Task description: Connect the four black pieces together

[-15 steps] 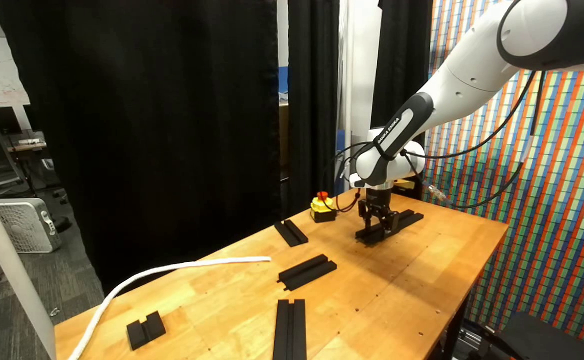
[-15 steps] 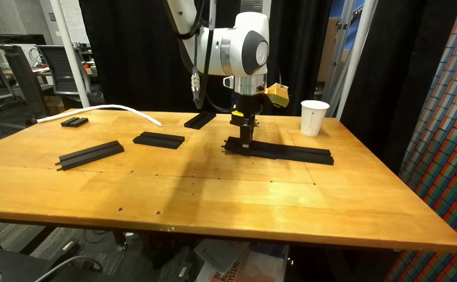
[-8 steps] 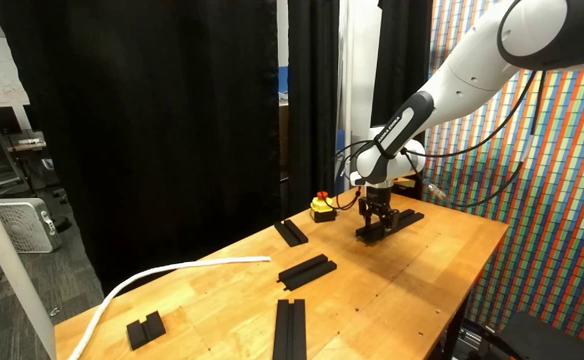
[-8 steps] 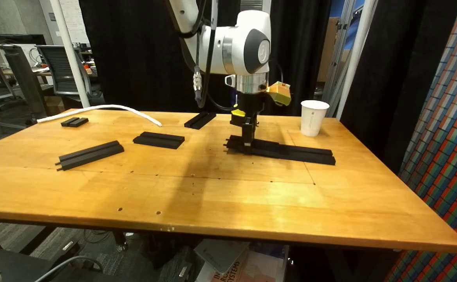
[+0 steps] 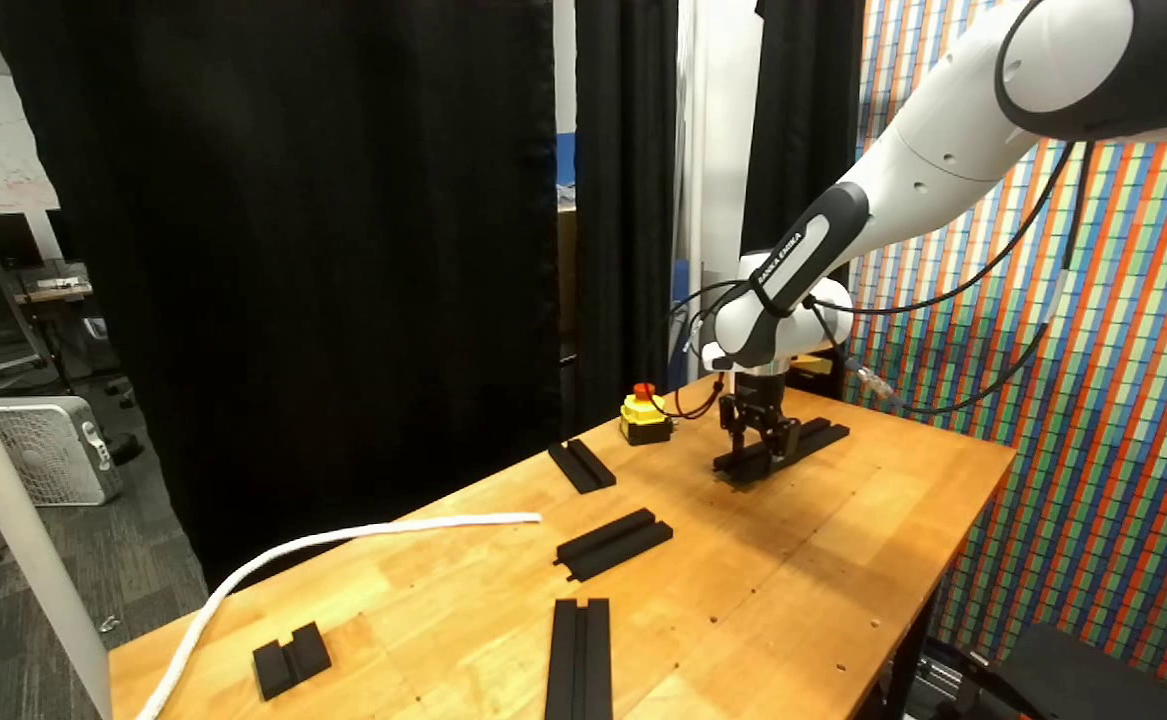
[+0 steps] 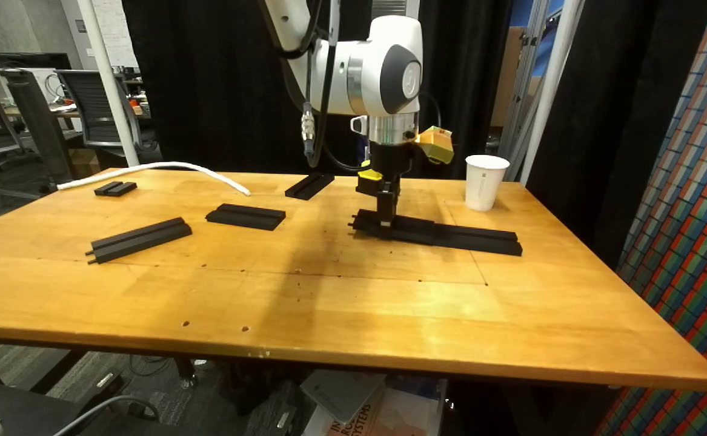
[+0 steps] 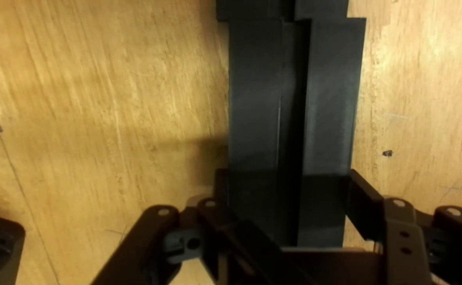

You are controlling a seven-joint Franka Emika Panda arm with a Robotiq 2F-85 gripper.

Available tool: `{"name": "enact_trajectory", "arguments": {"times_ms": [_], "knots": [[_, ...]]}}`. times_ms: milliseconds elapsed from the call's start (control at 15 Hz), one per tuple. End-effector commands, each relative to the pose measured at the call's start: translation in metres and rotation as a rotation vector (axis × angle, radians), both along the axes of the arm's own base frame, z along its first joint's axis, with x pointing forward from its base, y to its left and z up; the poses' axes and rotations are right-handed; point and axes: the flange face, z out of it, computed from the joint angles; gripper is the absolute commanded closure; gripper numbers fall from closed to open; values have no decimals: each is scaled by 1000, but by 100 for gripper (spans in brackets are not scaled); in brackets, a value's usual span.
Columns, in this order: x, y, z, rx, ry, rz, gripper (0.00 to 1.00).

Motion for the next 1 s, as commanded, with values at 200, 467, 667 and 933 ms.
{"name": "enact_trajectory", "arguments": {"times_ms": [200, 467, 667, 933], "knots": [[8, -3, 8, 13, -34, 22, 54], [9, -2, 6, 13, -32, 30, 54], [11, -5, 5, 15, -31, 29, 54], [12, -9, 2, 17, -29, 21, 54]]}}
